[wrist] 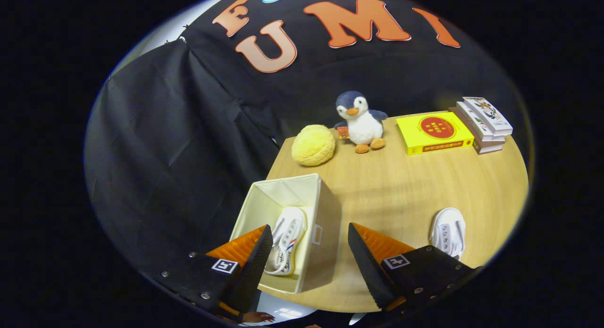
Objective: Open the storage box then place both shoes into the box .Put the left shoe in first, then the right shoe, with the right side of both shoes facing outward in a uniform manner.
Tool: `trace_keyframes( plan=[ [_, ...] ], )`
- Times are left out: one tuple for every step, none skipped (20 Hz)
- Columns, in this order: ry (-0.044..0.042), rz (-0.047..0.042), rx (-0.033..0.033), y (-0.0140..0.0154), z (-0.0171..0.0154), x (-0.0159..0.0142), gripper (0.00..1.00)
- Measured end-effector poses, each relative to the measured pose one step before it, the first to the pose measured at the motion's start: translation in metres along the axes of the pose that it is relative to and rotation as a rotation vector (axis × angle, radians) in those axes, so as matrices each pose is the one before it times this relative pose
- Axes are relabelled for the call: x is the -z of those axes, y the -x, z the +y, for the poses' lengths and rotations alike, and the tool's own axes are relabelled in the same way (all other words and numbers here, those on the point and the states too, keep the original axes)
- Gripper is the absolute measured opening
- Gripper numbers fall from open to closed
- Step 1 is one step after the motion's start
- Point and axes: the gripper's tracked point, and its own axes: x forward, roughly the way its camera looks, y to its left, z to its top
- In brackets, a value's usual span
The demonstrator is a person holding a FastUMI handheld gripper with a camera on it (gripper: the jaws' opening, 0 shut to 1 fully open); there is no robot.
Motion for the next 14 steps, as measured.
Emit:
trace_keyframes(
  plan=[
    [0.01737, -0.00958, 0.03007, 0.00513, -0.01800, 0.00166, 0.96],
    [0.01685, -0.00608, 0.03970, 0.00559, -0.01887, 0.00361, 0.96],
    [0.01546, -0.00130, 0.03284, 0.00401, -0.01806, 0.00465, 0.96],
    [0.00634, 0.00021, 0.03378, 0.00142, -0.01596, 0.00612, 0.96],
    [0.00647, 0.00708, 0.02861, 0.00208, -0.01641, 0.00812, 0.96],
    [0.00293, 0.00828, 0.02592, 0.00105, -0.01495, 0.00845, 0.96],
    [0.00462, 0.00981, 0.02500, 0.00089, -0.01625, 0.00964, 0.96],
    [0.00470, 0.00923, 0.02394, 0.00031, -0.01508, 0.01052, 0.96],
    [0.00757, 0.01282, 0.02968, 0.00031, -0.01624, 0.01109, 0.96],
    [0.00811, 0.01467, 0.03038, 0.00026, -0.01689, 0.01187, 0.96],
    [0.00538, 0.01296, 0.03081, -0.00208, -0.01642, 0.01103, 0.96],
    [0.00448, 0.01702, 0.02591, -0.00297, -0.01397, 0.01155, 0.94],
    [0.00388, 0.01970, 0.02140, -0.00194, -0.01335, 0.01123, 0.92],
    [0.00349, 0.01648, 0.01567, -0.00327, -0.01033, 0.00885, 0.91]
  ],
)
